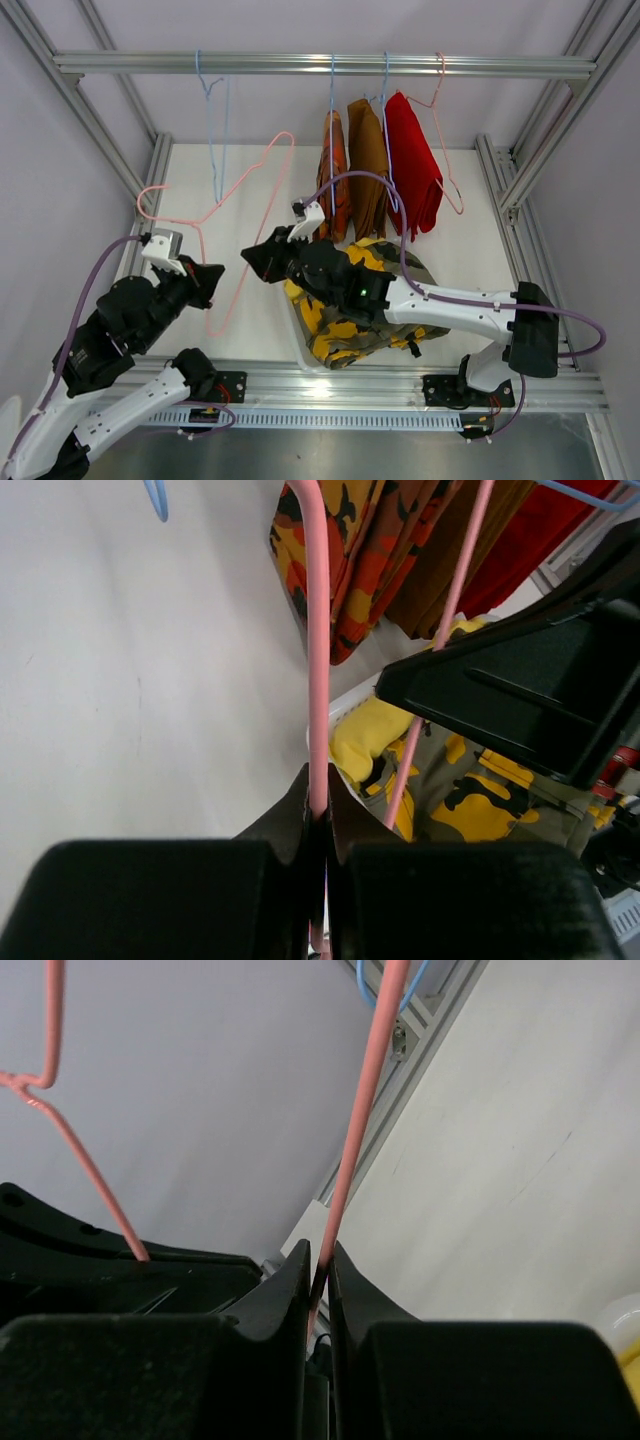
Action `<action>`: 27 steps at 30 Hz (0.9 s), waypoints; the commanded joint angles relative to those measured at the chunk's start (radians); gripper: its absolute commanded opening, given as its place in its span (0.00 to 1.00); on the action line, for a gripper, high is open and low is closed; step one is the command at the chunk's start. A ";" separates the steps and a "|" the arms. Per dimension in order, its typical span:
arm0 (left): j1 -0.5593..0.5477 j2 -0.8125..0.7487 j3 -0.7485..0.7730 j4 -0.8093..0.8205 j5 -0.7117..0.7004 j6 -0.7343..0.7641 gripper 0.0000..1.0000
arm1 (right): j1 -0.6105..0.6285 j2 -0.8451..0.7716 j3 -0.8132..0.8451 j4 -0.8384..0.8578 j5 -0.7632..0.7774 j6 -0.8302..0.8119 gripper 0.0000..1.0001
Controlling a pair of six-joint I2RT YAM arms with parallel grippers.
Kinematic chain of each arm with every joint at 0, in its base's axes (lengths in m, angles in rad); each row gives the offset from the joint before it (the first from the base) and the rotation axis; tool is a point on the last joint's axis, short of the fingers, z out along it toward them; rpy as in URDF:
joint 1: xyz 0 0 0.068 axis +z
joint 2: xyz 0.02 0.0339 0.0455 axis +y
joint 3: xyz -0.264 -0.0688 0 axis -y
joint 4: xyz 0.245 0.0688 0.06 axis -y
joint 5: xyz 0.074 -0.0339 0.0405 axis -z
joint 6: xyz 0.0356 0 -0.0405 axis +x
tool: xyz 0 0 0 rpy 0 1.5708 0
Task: Remove the trousers from the hanger
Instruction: Place the hanger at the clothesline.
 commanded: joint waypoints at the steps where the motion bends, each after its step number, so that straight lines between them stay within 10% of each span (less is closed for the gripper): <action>1: -0.006 -0.014 0.066 0.055 0.085 0.007 0.00 | -0.002 0.026 0.005 0.013 -0.015 0.004 0.09; 27: -0.006 -0.008 0.013 0.271 0.333 0.000 0.00 | -0.041 0.178 0.020 0.017 -0.137 0.116 0.00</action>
